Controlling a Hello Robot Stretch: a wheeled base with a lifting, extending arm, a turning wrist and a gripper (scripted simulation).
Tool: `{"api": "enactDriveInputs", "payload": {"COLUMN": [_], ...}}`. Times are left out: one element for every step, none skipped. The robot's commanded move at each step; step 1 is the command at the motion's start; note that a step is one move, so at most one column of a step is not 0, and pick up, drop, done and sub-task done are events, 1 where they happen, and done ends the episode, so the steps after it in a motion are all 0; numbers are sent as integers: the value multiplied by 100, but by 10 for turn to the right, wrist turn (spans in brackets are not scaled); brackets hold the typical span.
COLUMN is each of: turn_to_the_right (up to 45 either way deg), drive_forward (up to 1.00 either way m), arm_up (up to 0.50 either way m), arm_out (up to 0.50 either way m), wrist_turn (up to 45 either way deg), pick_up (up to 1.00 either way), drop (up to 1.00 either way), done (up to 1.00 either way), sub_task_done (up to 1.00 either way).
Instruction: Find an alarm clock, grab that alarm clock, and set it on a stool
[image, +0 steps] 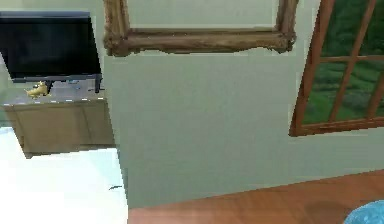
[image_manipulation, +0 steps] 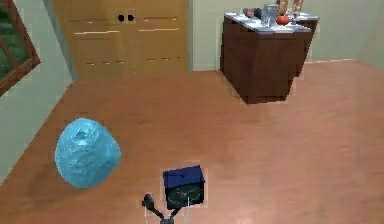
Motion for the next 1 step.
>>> {"api": "enactDriveInputs", "payload": {"turn_to_the_right": [450], "drive_forward": [0], "arm_up": [0], "arm_out": [0], "wrist_turn": [0], "pick_up": [0], "drop": [0], "done": [0], "sub_task_done": [0]}}
